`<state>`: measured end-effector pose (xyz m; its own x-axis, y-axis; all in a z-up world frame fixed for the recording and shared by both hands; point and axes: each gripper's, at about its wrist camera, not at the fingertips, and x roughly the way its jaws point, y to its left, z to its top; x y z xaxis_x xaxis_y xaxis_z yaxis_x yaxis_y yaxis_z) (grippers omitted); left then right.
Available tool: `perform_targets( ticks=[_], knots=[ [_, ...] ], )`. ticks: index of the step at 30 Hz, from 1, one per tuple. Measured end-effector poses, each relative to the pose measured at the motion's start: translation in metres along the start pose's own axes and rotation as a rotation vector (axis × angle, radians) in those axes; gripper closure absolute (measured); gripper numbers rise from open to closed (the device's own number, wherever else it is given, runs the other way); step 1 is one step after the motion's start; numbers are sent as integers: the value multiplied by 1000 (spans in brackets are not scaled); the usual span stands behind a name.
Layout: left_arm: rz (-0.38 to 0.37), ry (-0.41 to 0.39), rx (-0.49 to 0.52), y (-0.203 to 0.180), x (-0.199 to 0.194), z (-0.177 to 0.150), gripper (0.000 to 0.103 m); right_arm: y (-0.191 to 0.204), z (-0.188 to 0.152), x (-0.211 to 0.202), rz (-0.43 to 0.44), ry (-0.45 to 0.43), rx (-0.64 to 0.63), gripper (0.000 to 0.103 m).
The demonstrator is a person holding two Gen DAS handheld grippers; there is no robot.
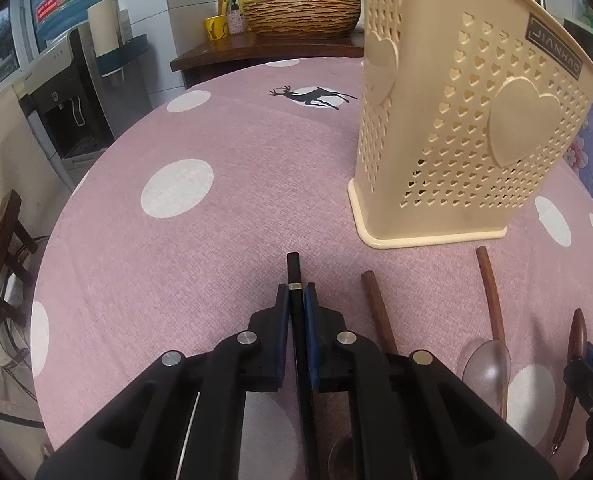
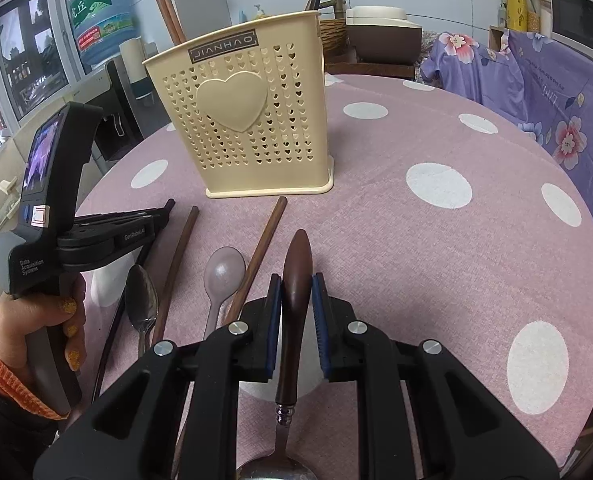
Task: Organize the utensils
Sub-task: 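Grasp the black chopstick with the left gripper while the right gripper grasps a wooden-handled spoon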
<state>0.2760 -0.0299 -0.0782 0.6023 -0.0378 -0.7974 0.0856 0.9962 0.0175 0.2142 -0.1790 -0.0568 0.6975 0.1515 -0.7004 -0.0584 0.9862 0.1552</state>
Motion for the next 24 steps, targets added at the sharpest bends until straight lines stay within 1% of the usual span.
perform_targets(
  ticks=[3, 5, 7, 9, 13, 16, 18, 22, 24],
  knots=[
    [-41, 4, -39, 7, 1, 3, 94, -1, -1, -2, 14, -10, 4, 87],
    [-65, -17, -63, 13, -6, 3, 94, -4, 0, -6, 34, -23, 13, 87],
    [-97, -44, -82, 18, -18, 4, 95, -9, 1, -10, 71, -36, 36, 87],
    [-133, -88, -105, 25, -37, 5, 95, -14, 3, -17, 113, -52, 56, 87],
    [-189, -196, -144, 44, -85, 6, 95, -25, 8, -38, 149, -106, 74, 87],
    [-209, -282, -166, 58, -121, 2, 95, -32, 9, -57, 180, -141, 90, 87],
    [-210, -333, -179, 67, -143, -3, 95, -37, 9, -69, 196, -167, 98, 87],
    [-210, -403, -203, 78, -168, -8, 95, -40, 9, -83, 201, -207, 97, 87],
    [-210, -421, -209, 80, -173, -10, 95, -43, 9, -86, 203, -217, 100, 87]
  ],
)
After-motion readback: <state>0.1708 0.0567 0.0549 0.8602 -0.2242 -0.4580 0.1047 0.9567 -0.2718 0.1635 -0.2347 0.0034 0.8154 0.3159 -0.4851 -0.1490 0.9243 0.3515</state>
